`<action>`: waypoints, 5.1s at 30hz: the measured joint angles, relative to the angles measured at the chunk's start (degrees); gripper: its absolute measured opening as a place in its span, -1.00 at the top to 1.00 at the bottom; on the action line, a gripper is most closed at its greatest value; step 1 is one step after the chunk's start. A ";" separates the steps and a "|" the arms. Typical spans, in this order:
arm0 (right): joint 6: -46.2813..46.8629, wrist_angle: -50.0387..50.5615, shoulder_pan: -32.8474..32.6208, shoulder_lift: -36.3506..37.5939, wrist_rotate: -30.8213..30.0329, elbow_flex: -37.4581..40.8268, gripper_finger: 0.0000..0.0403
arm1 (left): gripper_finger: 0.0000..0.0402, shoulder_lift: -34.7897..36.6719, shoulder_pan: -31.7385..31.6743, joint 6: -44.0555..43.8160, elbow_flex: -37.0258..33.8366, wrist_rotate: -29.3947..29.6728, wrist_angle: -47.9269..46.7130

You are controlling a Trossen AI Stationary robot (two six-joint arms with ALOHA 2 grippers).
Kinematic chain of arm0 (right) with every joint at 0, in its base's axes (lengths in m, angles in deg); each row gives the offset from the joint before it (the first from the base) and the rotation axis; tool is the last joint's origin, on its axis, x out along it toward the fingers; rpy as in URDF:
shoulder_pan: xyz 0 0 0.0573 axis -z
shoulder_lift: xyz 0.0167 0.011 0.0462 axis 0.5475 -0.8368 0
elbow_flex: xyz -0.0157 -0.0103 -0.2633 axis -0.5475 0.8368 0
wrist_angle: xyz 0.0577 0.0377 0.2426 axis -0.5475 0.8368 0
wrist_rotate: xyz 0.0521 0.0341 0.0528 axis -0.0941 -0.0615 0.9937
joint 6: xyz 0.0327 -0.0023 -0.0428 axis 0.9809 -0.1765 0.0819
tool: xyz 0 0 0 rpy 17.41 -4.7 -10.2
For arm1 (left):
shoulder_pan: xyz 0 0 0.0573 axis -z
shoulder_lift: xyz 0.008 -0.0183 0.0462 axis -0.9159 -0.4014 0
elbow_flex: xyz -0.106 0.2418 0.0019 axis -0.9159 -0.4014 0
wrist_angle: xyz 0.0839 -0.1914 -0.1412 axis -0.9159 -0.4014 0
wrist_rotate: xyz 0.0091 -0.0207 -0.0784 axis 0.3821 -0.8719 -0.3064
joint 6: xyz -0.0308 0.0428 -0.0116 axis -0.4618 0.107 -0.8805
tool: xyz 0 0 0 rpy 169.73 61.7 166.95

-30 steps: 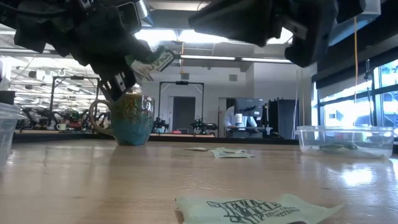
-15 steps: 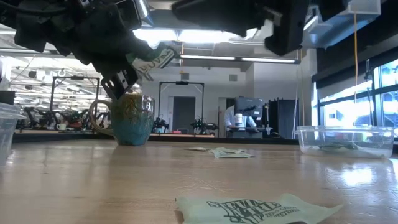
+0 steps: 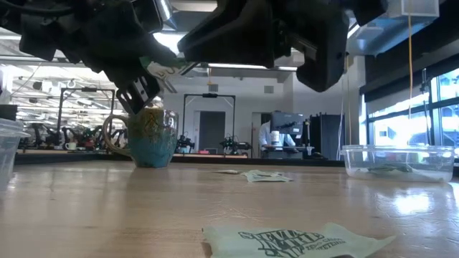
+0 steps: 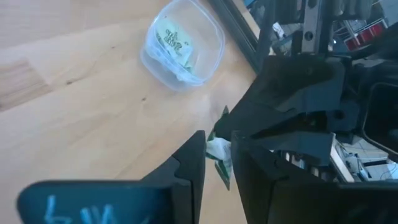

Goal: Pick and place Stevia / Truvia into bins
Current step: Put the truvia packet into the top transparent container

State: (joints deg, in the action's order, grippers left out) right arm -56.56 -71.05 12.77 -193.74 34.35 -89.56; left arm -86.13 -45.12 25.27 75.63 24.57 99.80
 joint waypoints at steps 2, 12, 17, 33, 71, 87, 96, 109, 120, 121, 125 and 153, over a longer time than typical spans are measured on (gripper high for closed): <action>-0.10 -0.15 -0.02 0.02 -0.02 0.00 0.59 | 0.91 0.00 0.00 0.00 0.00 -0.25 0.25; -0.30 1.42 -0.04 0.02 -1.84 0.00 0.59 | 0.91 0.00 -0.04 0.00 0.00 -0.13 0.28; -0.42 1.74 -0.04 0.02 -2.44 0.00 0.59 | 0.91 0.00 -0.04 0.00 0.00 -0.11 0.28; -12.93 2.25 -2.40 0.03 -8.38 0.00 0.59 | 0.91 0.00 0.00 -0.46 0.02 -1.44 1.78; -10.52 0.20 -3.77 0.09 -9.61 0.07 0.95 | 0.88 0.02 0.11 8.55 0.07 -2.05 2.47; -1.47 9.47 -7.33 0.47 -21.26 0.07 0.95 | 0.58 0.57 0.07 26.60 0.07 2.90 6.70; 25.75 27.60 -6.73 11.84 -17.24 0.09 0.94 | 0.57 0.55 0.07 26.11 0.07 10.12 2.01; 51.84 41.54 -6.78 30.13 -1.14 0.07 0.94 | 0.57 0.50 0.07 23.31 0.07 9.93 1.81; 70.49 66.84 -2.61 40.39 -2.61 0.07 0.94 | 0.57 0.48 0.07 23.29 0.07 10.10 2.01; 71.30 69.38 -1.88 40.74 -3.42 0.11 0.94 | 0.57 0.48 0.07 23.29 0.07 10.10 1.97; 71.78 74.05 0.97 41.64 -4.61 3.08 0.94 | 0.57 0.46 0.07 23.36 0.07 10.10 1.87; 67.24 65.11 11.65 41.44 -5.11 26.03 0.94 | 0.57 0.46 0.07 30.16 0.04 10.54 -0.98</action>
State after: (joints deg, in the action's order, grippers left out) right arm 10.68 -5.94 24.42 -152.30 29.25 -63.53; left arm -85.67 -45.06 55.43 75.67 35.11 98.82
